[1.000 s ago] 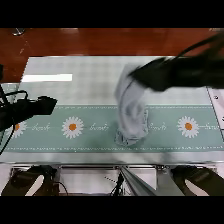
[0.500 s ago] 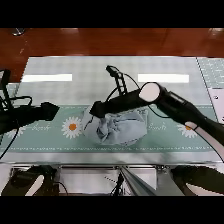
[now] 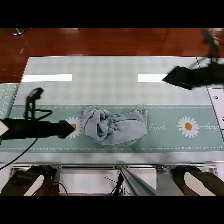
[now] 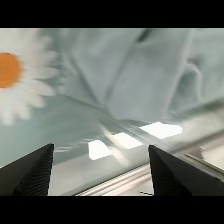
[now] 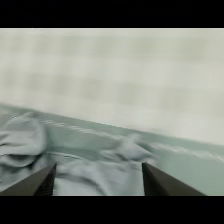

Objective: Fold the shirts.

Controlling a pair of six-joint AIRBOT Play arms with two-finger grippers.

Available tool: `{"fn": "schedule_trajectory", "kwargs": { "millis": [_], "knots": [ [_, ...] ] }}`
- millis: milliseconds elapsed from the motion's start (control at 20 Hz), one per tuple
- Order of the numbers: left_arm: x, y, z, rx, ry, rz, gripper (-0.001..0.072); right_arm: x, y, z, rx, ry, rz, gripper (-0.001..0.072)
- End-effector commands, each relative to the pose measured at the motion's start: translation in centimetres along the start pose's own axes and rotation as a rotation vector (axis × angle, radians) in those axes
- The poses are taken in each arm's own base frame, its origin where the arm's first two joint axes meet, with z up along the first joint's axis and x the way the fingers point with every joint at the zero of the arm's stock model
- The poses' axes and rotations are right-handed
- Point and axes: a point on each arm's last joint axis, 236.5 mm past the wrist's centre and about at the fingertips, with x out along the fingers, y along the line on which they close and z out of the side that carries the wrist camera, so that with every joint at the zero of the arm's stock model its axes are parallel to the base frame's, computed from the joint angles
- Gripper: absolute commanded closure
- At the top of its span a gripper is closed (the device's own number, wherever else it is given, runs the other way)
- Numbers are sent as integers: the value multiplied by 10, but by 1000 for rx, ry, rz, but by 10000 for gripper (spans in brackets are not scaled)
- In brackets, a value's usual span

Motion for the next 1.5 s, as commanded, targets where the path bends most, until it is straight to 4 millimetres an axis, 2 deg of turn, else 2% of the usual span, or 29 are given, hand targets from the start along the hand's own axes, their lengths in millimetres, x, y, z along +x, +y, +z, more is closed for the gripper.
{"fn": "schedule_trajectory", "kwargs": {
  "millis": [0,150,350,400,450,500,650,750,850,1000,1150,1200,1300,1350,1400,1450],
  "knots": [
    [44,-42,1,-16,-7,-243,7,-10,-69,-57,224,-36,-96,92],
    [88,-38,3,41,65,-186,7,17,-74,-119,289,57,-68,92],
    [135,-34,7,8,222,-150,11,37,-75,-168,340,166,-36,91],
    [141,-33,9,0,261,-150,123,40,-74,-179,355,199,-29,92],
    [143,-32,10,5,299,-151,537,42,-71,-190,368,234,-13,92],
    [142,-32,12,42,315,-157,685,45,-66,-201,379,263,15,92],
    [130,-29,28,65,291,-154,685,57,-52,-229,417,325,79,92],
    [124,-27,35,57,269,-156,685,72,-37,-243,402,342,111,92],
    [122,-25,38,52,258,-155,685,88,-24,-243,382,324,117,92],
    [122,-25,38,51,259,-156,685,115,6,-230,405,268,180,92],
    [122,-25,39,54,256,-156,684,137,15,-230,429,274,176,104],
    [121,-24,40,53,252,-156,685,140,20,-226,399,280,182,203],
    [117,-24,48,46,237,-166,685,144,30,-208,320,267,202,681],
    [109,-29,59,56,206,-181,684,140,38,-187,272,236,221,679],
    [93,-36,84,92,133,-192,685,132,48,-162,214,207,238,680],
    [68,-45,118,165,24,-201,684,116,60,-126,146,165,253,680]
  ]
}}
